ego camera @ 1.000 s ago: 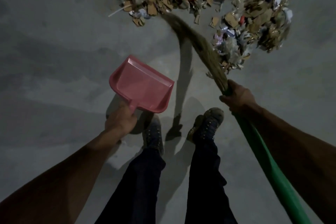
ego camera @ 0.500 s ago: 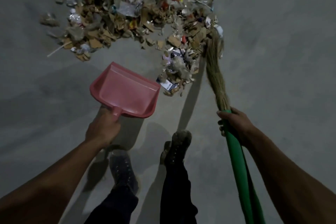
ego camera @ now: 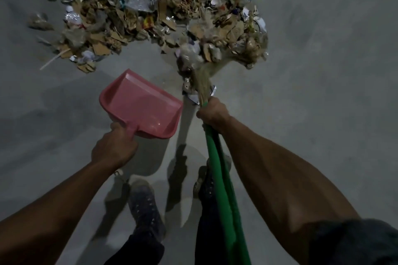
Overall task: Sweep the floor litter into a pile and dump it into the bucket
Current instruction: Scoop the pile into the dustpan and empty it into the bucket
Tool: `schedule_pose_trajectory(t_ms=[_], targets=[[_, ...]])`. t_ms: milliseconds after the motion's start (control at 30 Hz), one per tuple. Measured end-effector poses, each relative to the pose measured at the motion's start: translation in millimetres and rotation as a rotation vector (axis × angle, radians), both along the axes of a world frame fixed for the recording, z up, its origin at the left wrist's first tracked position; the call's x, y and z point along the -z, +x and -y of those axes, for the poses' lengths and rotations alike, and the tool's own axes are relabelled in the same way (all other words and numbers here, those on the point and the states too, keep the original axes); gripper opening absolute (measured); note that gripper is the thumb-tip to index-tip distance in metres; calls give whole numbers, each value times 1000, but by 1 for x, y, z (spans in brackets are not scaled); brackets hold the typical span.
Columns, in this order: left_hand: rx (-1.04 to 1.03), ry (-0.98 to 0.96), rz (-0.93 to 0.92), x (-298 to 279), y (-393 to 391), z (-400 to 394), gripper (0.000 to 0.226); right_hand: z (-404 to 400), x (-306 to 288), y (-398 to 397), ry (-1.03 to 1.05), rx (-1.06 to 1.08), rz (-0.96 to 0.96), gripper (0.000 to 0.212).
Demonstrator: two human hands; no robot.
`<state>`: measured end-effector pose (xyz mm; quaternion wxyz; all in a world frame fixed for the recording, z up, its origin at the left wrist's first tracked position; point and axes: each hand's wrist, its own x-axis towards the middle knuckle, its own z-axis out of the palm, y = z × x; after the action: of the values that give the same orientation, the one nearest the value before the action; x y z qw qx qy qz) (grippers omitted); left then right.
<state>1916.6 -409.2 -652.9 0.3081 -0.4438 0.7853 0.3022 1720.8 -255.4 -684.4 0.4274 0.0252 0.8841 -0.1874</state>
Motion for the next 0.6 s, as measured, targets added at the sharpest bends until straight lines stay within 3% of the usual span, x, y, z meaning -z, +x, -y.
schedule_pose_trajectory(t_ms=[100,233,433,600], targets=[[27,7,-11,-5,4,2,38,6,-19,3,6,-130,-36,45],[-36,28,47,-12,8,5,46,-33,-58,21,-65,68,23,42],[-39,27,74,-25,16,9,43,-114,-81,57,66,308,60,38],[8,3,108,-23,32,13,45,-106,-67,81,113,230,146,44]])
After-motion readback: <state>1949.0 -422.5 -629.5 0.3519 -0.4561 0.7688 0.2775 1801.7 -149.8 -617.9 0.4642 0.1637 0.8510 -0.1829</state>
